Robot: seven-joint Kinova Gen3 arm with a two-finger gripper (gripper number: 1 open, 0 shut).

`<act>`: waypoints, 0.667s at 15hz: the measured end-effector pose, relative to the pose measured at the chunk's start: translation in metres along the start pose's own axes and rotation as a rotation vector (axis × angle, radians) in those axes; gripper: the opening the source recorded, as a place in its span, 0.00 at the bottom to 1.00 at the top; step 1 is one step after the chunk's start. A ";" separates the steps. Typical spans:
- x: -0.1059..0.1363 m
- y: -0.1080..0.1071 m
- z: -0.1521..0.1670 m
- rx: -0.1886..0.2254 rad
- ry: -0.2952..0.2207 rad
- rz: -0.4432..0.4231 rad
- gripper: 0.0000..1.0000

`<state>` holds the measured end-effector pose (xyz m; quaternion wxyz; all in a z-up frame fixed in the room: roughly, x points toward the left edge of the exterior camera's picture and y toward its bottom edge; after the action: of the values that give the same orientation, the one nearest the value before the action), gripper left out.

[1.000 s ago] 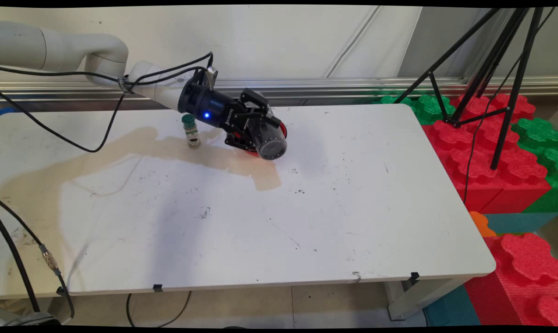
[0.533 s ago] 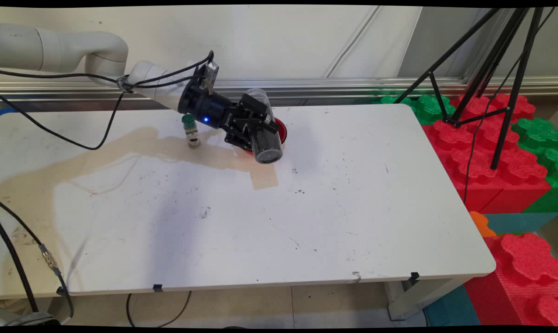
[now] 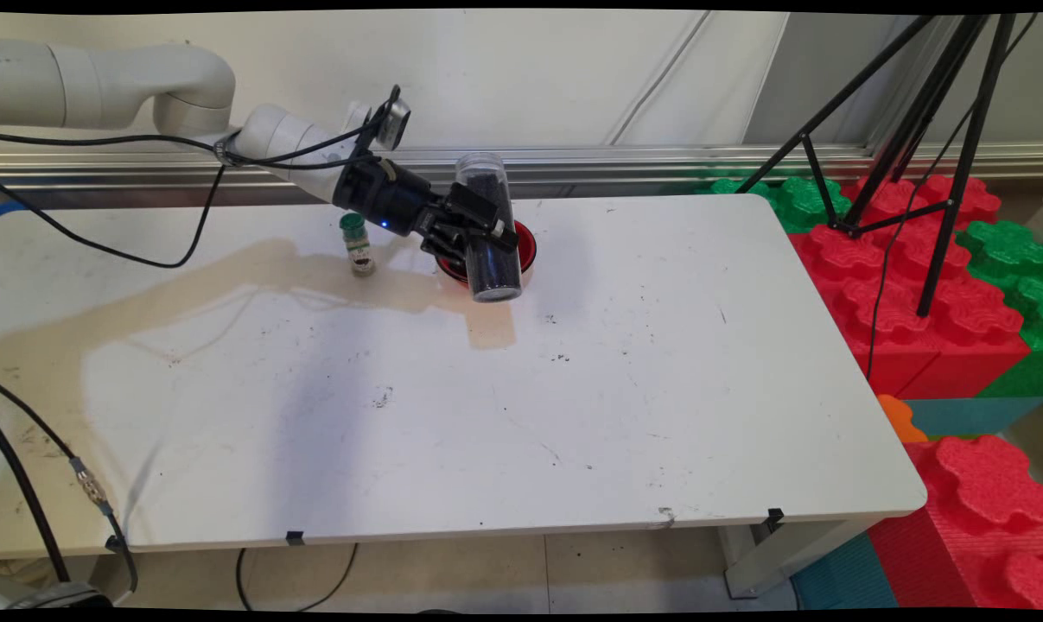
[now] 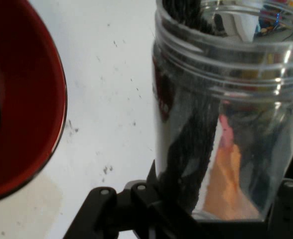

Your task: Pour the black seasoning powder in the red bowl

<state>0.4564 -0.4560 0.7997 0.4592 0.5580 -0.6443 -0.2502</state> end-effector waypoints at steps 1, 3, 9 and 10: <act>0.000 0.003 -0.001 0.011 0.004 0.037 0.00; 0.000 0.008 -0.002 0.032 0.010 0.109 0.00; -0.004 0.024 -0.006 0.088 0.022 0.298 0.00; -0.005 0.027 -0.008 0.100 0.024 0.342 0.00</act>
<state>0.4495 -0.4426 0.8242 0.4744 0.4654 -0.7360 -0.1291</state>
